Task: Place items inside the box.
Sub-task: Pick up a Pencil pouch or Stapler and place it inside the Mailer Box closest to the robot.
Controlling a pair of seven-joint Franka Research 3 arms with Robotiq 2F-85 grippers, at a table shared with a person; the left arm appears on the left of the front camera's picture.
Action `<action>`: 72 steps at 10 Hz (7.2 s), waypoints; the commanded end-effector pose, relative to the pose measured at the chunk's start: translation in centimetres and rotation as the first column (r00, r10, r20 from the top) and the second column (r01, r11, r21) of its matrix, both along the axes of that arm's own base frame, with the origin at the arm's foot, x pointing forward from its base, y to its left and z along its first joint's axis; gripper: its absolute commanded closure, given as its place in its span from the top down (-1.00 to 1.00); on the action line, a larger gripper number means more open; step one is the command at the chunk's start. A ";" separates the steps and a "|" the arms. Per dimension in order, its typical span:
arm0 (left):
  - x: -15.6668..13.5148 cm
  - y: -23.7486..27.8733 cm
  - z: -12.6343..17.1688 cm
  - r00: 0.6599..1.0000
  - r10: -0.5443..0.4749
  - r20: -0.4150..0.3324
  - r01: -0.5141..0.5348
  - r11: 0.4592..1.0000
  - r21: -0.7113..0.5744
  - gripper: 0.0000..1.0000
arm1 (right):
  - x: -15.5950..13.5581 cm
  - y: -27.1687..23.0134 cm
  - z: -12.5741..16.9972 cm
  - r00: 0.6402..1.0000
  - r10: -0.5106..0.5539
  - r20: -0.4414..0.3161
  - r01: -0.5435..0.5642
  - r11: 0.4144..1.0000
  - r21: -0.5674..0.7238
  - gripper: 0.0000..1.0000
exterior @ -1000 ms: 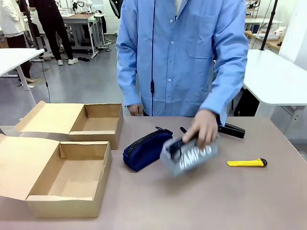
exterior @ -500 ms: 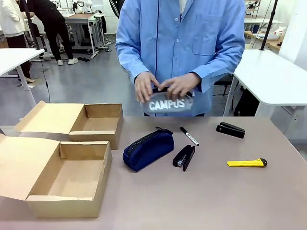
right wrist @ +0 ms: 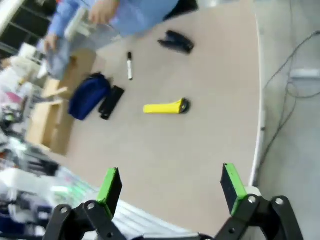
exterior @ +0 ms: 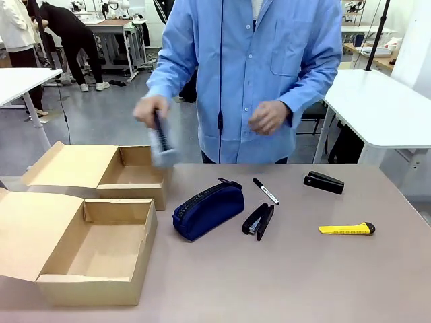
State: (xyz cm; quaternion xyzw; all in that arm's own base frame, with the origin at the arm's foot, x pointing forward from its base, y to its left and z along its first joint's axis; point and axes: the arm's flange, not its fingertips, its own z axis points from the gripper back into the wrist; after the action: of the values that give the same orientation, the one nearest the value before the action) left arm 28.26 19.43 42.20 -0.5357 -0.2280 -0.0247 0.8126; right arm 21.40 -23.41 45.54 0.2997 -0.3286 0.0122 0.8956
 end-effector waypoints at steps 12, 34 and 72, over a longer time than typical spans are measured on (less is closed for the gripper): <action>0.1 0.1 0.2 0.999 -0.004 0.032 0.005 1.000 -0.016 1.00 | 17.8 10.9 -0.4 0.927 0.373 0.031 -0.346 0.887 -0.307 1.00; 0.1 0.1 0.2 0.999 -0.004 0.032 0.005 1.000 -0.016 1.00 | 40.1 20.3 -17.1 0.765 0.597 -0.242 -0.633 0.625 -0.457 -0.20; 0.1 0.1 0.2 0.999 -0.004 0.032 0.005 1.000 -0.016 1.00 | 5.5 57.8 -2.3 0.612 0.724 -0.318 -0.571 0.682 0.456 -0.15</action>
State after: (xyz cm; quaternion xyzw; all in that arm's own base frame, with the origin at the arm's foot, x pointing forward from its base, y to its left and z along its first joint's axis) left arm 28.35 19.52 42.25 -0.5367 -0.2264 -0.0263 0.8124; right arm 27.87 37.04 42.20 0.5121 0.0177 0.2096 0.8328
